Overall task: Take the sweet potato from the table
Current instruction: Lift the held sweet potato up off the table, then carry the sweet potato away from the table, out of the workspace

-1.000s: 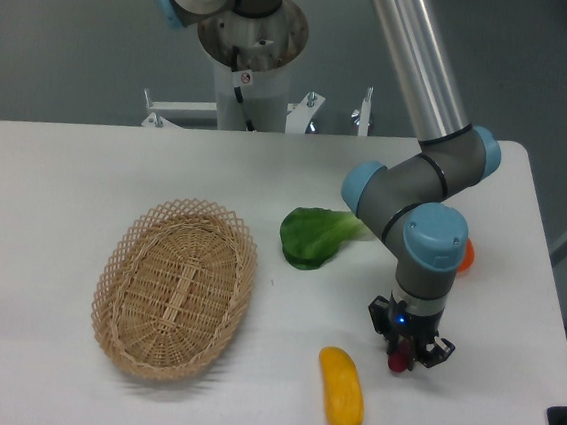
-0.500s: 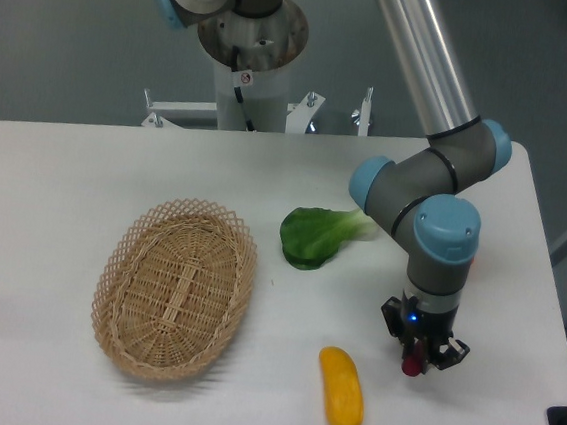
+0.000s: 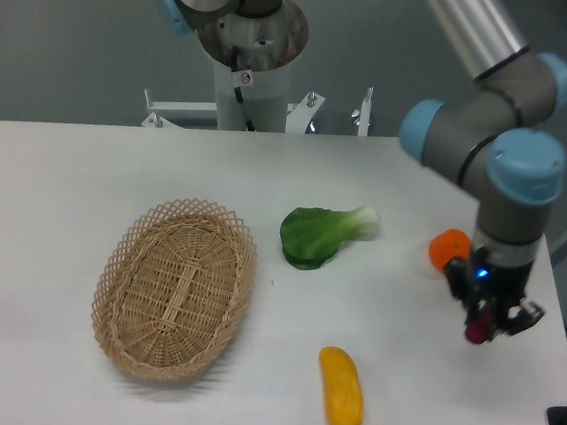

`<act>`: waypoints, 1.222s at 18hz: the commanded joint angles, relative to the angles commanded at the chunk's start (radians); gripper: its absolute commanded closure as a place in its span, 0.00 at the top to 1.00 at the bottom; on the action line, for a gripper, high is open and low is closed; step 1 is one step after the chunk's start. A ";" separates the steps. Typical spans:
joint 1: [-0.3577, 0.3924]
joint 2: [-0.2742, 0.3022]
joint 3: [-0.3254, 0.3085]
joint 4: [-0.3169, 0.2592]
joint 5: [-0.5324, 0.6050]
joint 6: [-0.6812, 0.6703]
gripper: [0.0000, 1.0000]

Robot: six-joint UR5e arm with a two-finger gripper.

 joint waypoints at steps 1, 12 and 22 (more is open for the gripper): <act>0.011 0.009 0.015 -0.026 -0.002 0.027 0.27; 0.141 0.054 0.111 -0.210 -0.086 0.195 0.27; 0.143 0.063 0.109 -0.212 -0.084 0.204 0.27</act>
